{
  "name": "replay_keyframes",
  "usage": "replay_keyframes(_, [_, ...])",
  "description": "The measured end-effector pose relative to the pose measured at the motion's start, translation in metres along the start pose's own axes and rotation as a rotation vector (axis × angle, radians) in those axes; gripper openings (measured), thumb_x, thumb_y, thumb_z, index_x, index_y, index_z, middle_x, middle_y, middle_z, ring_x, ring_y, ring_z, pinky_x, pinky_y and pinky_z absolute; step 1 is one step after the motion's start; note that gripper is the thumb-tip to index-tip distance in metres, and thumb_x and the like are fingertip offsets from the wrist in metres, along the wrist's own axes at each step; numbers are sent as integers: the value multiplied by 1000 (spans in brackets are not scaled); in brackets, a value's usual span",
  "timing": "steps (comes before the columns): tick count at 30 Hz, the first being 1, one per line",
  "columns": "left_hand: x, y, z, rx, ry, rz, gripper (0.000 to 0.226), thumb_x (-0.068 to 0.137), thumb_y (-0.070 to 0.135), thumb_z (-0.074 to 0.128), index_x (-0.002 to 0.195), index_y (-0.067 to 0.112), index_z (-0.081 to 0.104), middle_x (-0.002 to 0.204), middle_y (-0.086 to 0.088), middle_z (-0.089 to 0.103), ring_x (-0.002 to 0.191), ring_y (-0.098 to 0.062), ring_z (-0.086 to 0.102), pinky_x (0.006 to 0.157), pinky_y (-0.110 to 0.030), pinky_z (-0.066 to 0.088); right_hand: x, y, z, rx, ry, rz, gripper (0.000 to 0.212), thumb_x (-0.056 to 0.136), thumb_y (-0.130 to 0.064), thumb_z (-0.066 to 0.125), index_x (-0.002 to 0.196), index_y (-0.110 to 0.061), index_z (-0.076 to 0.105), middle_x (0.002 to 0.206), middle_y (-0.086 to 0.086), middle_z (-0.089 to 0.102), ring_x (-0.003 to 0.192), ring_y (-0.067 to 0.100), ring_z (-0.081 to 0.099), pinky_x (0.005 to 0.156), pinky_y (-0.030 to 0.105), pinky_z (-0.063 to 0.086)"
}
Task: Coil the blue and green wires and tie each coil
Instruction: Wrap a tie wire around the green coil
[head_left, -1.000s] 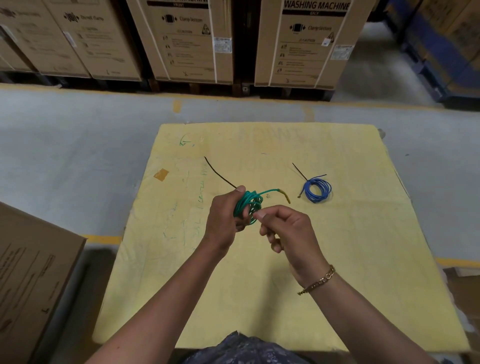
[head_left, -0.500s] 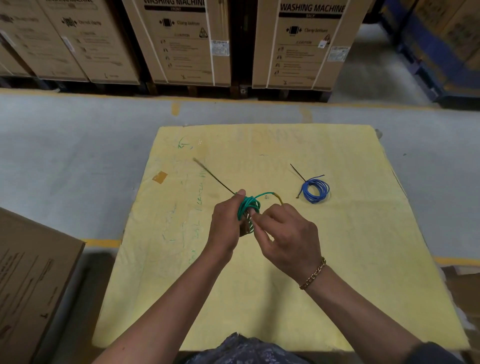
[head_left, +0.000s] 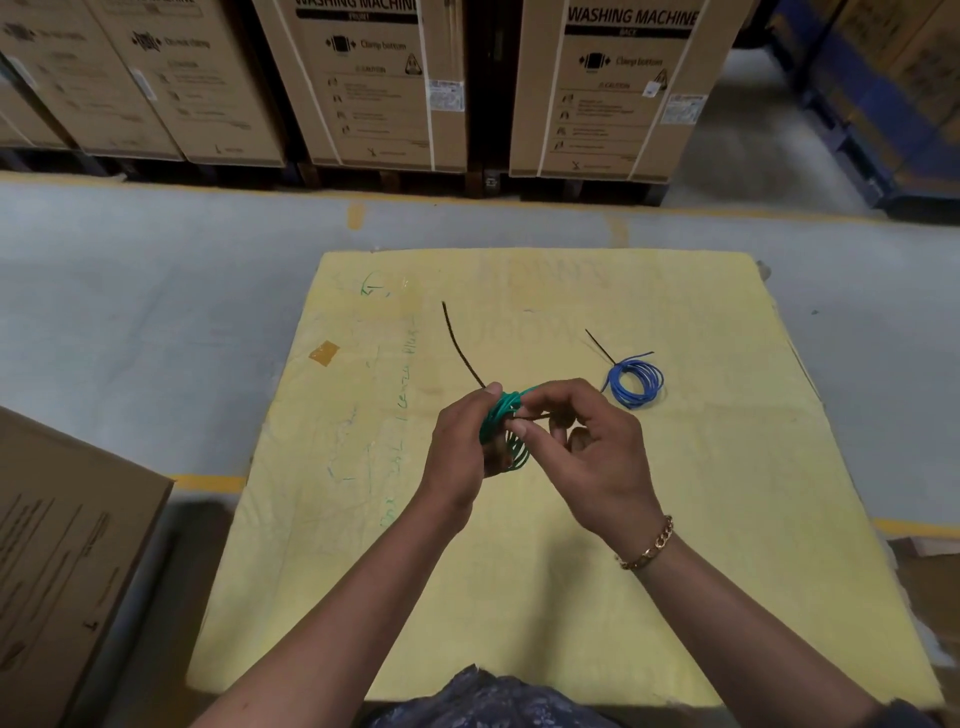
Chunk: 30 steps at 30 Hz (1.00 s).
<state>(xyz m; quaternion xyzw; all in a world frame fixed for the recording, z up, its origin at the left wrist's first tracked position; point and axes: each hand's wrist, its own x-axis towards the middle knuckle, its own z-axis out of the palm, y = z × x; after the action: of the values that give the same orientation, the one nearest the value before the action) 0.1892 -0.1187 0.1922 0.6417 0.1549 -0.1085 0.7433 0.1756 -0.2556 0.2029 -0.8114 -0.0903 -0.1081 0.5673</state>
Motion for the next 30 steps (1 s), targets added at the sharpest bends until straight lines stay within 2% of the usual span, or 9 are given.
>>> replay_keyframes(5, [-1,4,2,35,28,66,28,104,32,48,82,16,53,70,-1,46,54,-12,38,57,-27,39,-5,8,-2,-30,50,8,15,83,-9,79,90,-22,75,85,-14,72,58,11,52,57,14,39])
replay_keyframes(8, [-1,3,1,90,-12,99,35,105,31,48,86,2,50,69,-2,48,53,-11,38,56,-28,36,-12,10,-3,-149,20,-77,11,82,-13,78,91,-20,76,84,-10,71,57,15,52,58,17,40])
replay_keyframes(13, [-2,3,-1,166,-119,135,35,105,31,47,73,16,49,71,-12,42,57,-16,34,53,-26,31,-6,4,-7,2,-110,-18,13,82,-16,76,93,-22,77,84,-9,69,60,12,51,52,22,41])
replay_keyframes(15, [-5,4,-3,200,-173,138,38,105,26,43,68,22,53,64,1,41,56,-13,34,51,-23,30,0,0,-10,-51,-118,-82,11,82,-14,76,91,-20,77,80,-8,67,58,12,49,54,19,39])
replay_keyframes(18, [-10,5,-6,210,-262,113,32,97,32,40,86,24,68,63,14,57,59,-3,50,51,-15,39,12,-3,-14,-194,-94,-161,7,83,-15,75,88,-20,76,76,-13,65,60,9,48,58,14,36])
replay_keyframes(21, [-12,4,-10,199,-352,91,27,84,32,41,84,33,67,63,11,54,54,-6,46,50,-19,38,26,-7,-16,-236,-126,16,4,83,-29,75,84,-25,76,74,-18,69,67,3,54,62,16,38])
replay_keyframes(25, [-11,4,-13,207,-384,91,15,82,24,51,67,20,49,54,7,33,45,-9,26,47,-21,23,37,-18,-21,50,-388,252,5,85,-23,76,81,-20,78,80,-4,76,68,2,60,65,29,49])
replay_keyframes(28, [-12,7,-15,79,-459,12,14,80,21,45,71,11,43,47,10,41,37,-4,27,52,-27,20,47,-9,-31,323,-234,410,20,95,-13,58,86,-11,76,83,1,73,66,9,54,59,27,39])
replay_keyframes(30, [-12,7,-18,1,-525,-33,16,81,21,41,73,8,45,44,7,43,35,-4,24,56,-33,23,51,1,-33,320,-220,563,23,96,-16,54,94,-14,77,92,4,73,70,14,49,59,27,35])
